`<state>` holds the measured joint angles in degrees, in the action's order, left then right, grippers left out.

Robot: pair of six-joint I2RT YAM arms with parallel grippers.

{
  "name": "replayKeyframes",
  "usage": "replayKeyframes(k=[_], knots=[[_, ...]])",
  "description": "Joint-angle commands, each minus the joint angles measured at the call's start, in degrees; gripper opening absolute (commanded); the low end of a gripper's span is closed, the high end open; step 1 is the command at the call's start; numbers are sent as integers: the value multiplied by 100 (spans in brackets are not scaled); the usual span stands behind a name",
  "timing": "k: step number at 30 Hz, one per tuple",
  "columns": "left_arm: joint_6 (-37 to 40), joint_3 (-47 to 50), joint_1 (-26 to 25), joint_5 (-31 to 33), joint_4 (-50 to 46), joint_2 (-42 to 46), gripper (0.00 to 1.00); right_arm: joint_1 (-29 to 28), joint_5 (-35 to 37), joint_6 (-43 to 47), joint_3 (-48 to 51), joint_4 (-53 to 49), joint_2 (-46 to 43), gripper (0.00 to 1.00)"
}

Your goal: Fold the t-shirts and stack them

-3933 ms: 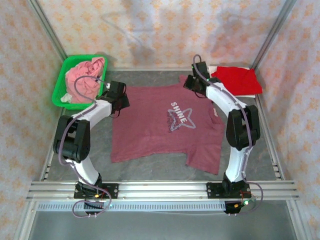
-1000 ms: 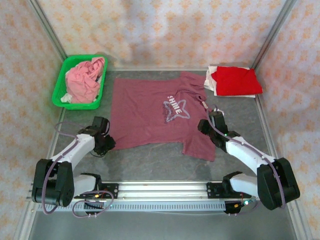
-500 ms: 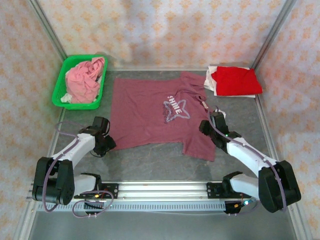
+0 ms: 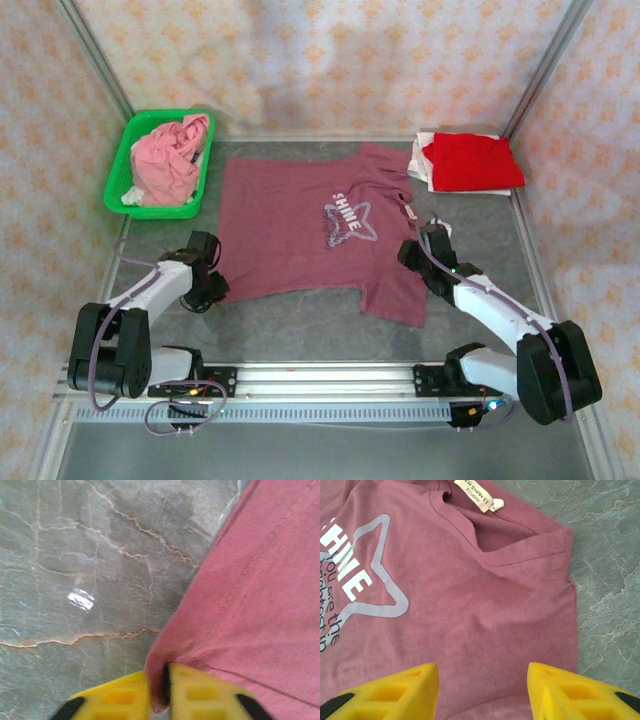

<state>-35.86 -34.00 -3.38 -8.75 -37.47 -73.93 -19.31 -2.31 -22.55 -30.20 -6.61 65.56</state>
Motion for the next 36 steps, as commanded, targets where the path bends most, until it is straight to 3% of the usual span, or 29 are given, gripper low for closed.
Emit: replayKeyframes(k=[1, 5, 7, 16, 24, 30, 36], knots=[[114, 9, -67, 4, 428, -159, 6, -1, -169, -303, 123, -358, -108, 50], [164, -120, -67, 54, 250, -45, 4, 3, -782, -817, 141, -917, -248, 50], [175, -191, -66, 98, 127, 69, 3, -11, -989, -1080, -54, -1788, -209, 49], [175, -243, -67, -32, 150, 145, 0, -9, -1215, -2000, -19, -4355, -1008, 49], [132, -90, -67, -68, 249, 304, 0, -9, -1198, -2187, 89, -4480, -1002, 50], [140, -89, -67, -105, 223, 343, 0, -9, -1685, -2505, 269, -3545, -875, 49], [123, -133, -67, -48, 131, 505, 0, -7, -1500, -2623, 342, -3659, -711, 45]])
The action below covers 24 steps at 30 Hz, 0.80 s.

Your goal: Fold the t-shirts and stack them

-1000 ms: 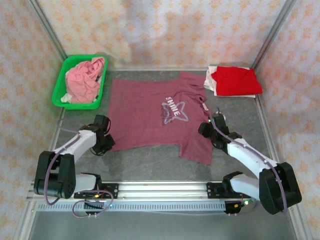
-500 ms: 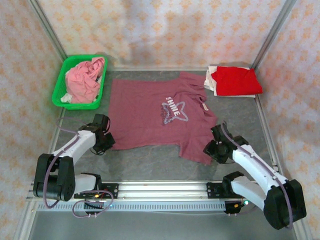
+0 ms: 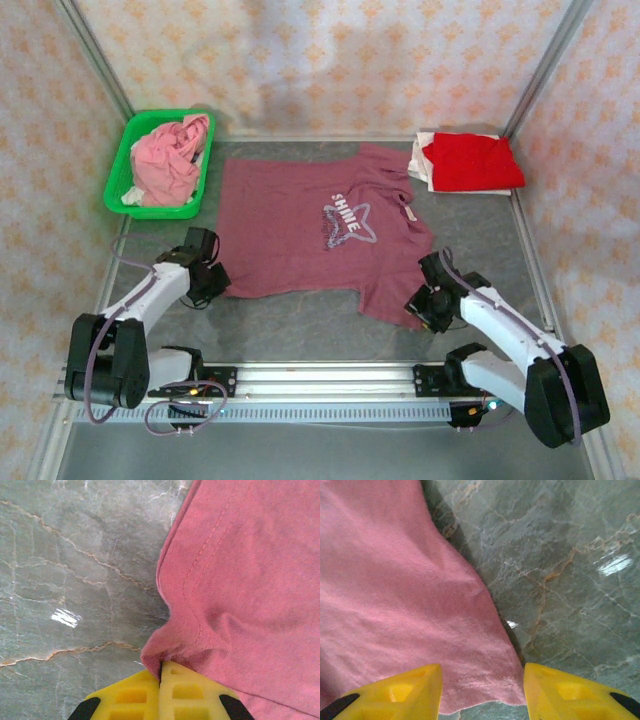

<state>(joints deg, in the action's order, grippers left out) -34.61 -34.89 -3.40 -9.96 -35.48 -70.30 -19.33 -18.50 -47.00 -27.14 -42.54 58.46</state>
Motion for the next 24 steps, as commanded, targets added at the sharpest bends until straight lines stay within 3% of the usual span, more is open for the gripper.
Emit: replayKeyframes(k=[1, 8, 18, 24], knots=[[-2, -48, -64, 72, -75, 143, 0, -22, 224, -162, -7, -204, -14, 45], [-37, -35, -64, 43, 13, 107, 0, -27, -17, -300, 161, 315, 177, 43], [-122, -34, -56, 11, -39, 195, 0, -113, 99, -301, -13, 290, 285, 0], [-428, -97, -47, -89, -468, 706, 0, -107, 157, -485, -286, -415, -339, 0]])
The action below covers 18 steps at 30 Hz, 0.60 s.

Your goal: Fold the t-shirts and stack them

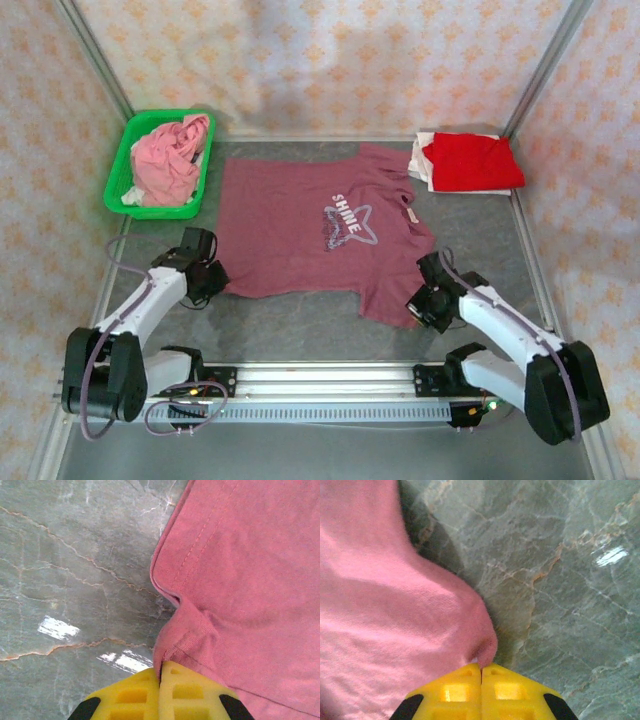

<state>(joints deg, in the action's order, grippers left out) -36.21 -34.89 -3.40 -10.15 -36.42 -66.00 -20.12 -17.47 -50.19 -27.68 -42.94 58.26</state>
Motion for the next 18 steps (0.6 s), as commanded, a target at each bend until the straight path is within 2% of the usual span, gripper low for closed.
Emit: replayKeyframes(k=[1, 6, 11, 15, 18], knots=[[-346, -88, -47, -164, -445, 341, 0, -34, 7, -225, -260, -473, -437, 0], [-641, -121, -47, -205, -1079, 999, 0, -31, 161, -211, -526, -1303, -1040, 0], [-1027, 36, -38, -373, -1397, 1755, 0, -33, 147, -334, -541, -1571, -1718, 0], [-1296, 99, -38, -481, -1590, 2360, 0, -27, 126, -212, -789, -1875, -1934, 0], [-1280, -70, -38, -287, -1954, 2749, 0, -30, 205, -119, -1069, -2101, -2061, 0]])
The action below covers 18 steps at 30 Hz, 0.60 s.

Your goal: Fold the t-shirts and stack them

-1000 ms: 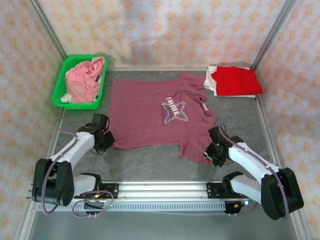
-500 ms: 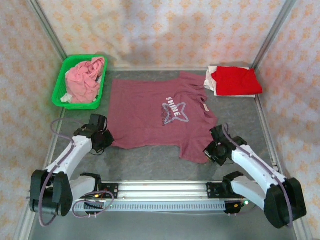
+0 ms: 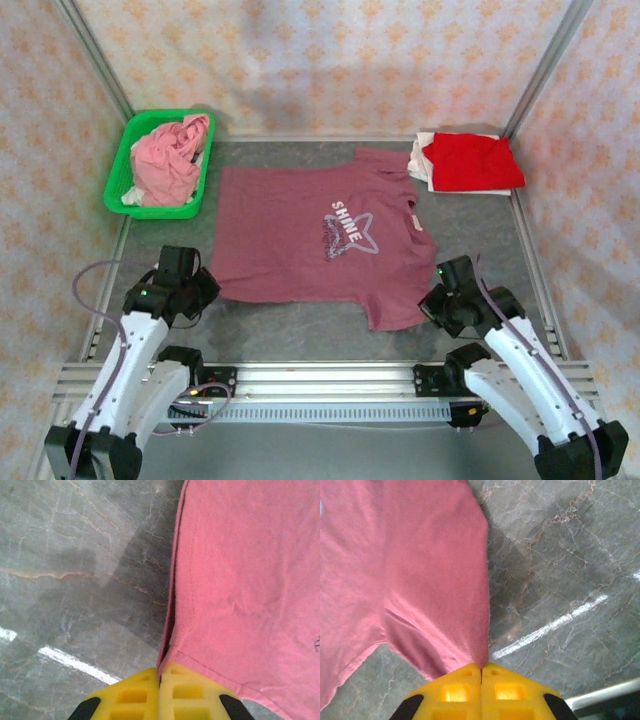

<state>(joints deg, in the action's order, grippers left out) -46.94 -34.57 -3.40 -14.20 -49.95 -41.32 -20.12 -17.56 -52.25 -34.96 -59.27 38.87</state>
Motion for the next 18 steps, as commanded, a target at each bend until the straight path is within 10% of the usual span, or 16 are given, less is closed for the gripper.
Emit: replayKeyframes(k=[1, 18], knots=[[-210, -140, -34, 187, -689, 379, 0, -29, 264, 113, -435, -551, -149, 0], [42, -22, 158, 446, 90, -193, 0, -34, 966, 416, -1130, 594, 515, 0]])
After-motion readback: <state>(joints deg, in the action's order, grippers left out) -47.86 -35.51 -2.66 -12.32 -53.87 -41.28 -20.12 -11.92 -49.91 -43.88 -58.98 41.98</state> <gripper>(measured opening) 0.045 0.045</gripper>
